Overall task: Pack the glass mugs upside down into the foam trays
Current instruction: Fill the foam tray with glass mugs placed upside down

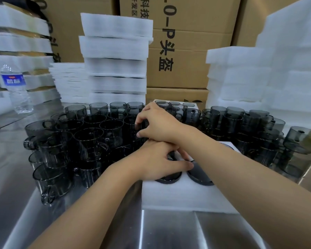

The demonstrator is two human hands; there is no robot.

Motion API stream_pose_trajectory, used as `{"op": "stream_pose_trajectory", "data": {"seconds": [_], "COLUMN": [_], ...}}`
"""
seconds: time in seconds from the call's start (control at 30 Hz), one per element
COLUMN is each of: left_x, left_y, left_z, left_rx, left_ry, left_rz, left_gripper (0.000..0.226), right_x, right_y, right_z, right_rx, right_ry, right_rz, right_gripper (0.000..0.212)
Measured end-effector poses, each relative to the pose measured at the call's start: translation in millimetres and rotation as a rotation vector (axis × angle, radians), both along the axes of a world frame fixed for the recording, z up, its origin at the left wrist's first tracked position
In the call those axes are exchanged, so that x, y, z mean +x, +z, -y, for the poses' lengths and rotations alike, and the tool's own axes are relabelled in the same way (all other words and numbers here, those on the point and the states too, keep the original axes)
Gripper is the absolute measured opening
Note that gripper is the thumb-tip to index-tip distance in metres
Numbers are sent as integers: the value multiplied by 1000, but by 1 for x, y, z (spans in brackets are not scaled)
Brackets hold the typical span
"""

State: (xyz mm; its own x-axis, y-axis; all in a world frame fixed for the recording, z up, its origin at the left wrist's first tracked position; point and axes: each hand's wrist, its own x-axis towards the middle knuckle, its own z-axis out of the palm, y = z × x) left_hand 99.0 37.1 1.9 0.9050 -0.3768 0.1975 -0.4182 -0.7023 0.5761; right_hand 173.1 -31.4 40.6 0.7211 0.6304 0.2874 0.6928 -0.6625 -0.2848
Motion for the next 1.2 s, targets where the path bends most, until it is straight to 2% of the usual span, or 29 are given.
{"op": "stream_pose_trajectory", "data": {"seconds": [0.13,0.23,0.4,0.53,0.63,0.73,0.8,0.87,0.93,1.0,1.1,1.2], "left_x": [1,2,4,5,5,5,7,9,8,8,5,3], "left_y": [0,0,0,0,0,6,11,15,20,16,10,7], "left_z": [0,-1,-1,-1,1,3,2,1,1,1,4,4], "left_rx": [0,-1,-12,-8,-19,-201,-437,-750,-911,-840,-719,-807], "left_ry": [-15,-39,-28,-38,-24,105,188,197,161,123,79,-11], "left_rz": [5,11,0,-21,-5,65,89,0,-145,-174,-90,-87], "left_gripper": [23,14,9,14,20,23,25,22,25,36,50,49], "right_x": [-1,-6,-29,-40,-40,-41,-42,-44,-45,-47,-48,-49], "right_y": [-1,4,8,-15,-24,-30,-33,-34,-34,-34,-35,-33], "right_z": [7,22,81,122,128,125,124,123,122,122,122,124], "right_rx": [54,117,366,566,637,615,563,497,425,370,354,416], "right_ry": [7,-25,-65,-111,-149,-146,-100,-41,-4,21,48,47], "right_rz": [0,93,253,248,240,272,308,372,446,496,526,502], "right_gripper": [15,15,13,14,13,13,11,10,11,10,12,39]}}
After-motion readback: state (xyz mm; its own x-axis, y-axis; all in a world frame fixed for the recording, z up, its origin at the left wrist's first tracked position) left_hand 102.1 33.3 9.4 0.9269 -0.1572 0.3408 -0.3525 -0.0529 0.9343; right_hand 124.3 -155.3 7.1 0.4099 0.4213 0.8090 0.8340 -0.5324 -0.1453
